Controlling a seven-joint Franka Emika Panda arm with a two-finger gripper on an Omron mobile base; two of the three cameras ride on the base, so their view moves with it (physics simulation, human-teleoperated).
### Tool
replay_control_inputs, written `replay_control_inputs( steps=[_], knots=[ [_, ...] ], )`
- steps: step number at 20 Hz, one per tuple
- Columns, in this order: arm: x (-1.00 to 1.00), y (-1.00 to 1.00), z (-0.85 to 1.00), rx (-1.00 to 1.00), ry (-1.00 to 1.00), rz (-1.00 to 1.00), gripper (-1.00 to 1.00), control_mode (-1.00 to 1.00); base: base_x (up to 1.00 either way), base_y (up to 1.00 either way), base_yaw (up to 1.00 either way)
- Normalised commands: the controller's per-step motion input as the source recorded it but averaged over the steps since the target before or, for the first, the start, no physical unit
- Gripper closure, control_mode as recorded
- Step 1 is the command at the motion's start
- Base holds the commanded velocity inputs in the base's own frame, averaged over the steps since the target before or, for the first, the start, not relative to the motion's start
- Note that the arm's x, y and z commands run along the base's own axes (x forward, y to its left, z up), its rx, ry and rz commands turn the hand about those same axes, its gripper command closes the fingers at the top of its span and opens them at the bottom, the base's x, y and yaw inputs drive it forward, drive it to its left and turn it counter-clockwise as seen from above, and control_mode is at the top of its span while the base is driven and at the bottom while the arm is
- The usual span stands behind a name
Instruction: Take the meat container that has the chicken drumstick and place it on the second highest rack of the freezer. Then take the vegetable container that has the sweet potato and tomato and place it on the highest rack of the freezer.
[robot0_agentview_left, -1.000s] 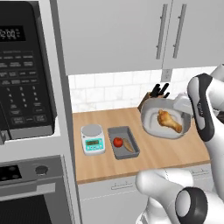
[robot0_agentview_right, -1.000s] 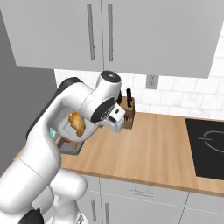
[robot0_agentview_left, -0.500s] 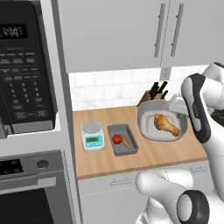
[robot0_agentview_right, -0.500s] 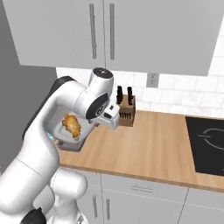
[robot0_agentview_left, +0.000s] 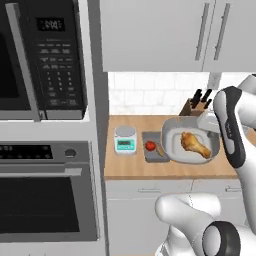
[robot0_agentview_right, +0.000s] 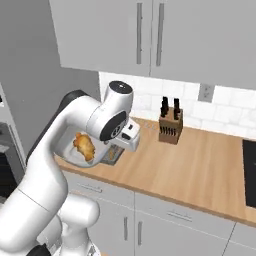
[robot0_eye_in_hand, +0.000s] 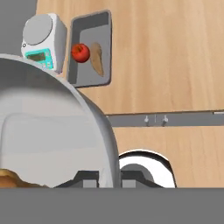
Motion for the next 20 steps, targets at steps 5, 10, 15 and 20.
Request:
replay_control_inputs(
  steps=[5, 10, 15, 20],
  knots=[
    [0.00, 0.00, 0.00, 0.00, 0.00, 0.00, 1.00, 1.00, 0.00, 0.00, 0.98],
    [0.00, 0.00, 0.00, 0.00, 0.00, 0.00, 1.00, 1.00, -0.01, 0.15, 0.89],
    [0.00, 0.00, 0.00, 0.00, 0.00, 0.00, 1.00, 1.00, 0.03, 0.57, 0.58],
    [0.00, 0.00, 0.00, 0.00, 0.00, 0.00, 1.00, 1.00, 0.39, 0.73, 0.65]
  ],
)
